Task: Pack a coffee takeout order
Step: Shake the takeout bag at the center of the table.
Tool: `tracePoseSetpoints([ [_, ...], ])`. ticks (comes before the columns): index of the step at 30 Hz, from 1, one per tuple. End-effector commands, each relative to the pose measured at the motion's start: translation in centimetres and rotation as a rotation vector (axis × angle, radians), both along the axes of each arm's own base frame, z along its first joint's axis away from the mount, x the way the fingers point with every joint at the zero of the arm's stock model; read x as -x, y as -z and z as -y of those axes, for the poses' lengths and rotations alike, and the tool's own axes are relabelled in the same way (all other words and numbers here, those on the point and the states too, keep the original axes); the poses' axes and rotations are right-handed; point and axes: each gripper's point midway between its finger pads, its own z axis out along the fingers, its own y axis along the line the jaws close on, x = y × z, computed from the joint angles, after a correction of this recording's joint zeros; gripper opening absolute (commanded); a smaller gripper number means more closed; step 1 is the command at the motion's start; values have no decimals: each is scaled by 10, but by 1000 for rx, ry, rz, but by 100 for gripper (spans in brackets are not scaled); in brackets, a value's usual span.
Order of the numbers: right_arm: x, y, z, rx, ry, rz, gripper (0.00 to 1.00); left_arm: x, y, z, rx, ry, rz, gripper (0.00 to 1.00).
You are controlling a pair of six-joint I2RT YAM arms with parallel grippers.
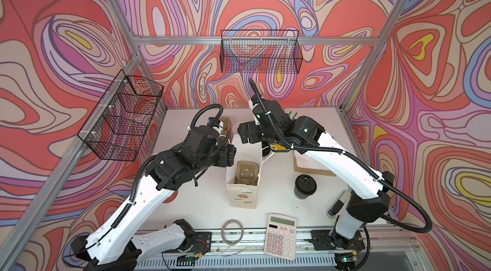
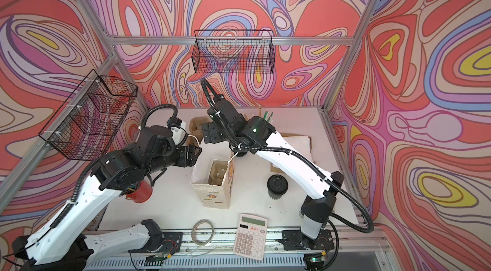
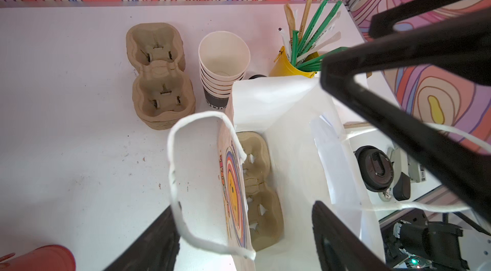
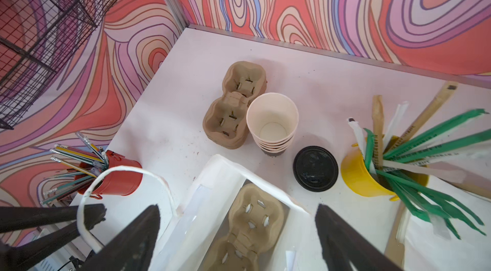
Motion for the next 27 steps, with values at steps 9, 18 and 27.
tracePoseSetpoints([
  [9,15,66,35,85,42,-219,80,-11,34,5,-140,25,-77,78],
  [18,15,79,28,50,14,-239,52,-10,57,15,-108,44,-147,54],
  [27,14,73,29,-4,-10,-173,63,-12,67,16,-110,32,-162,20],
])
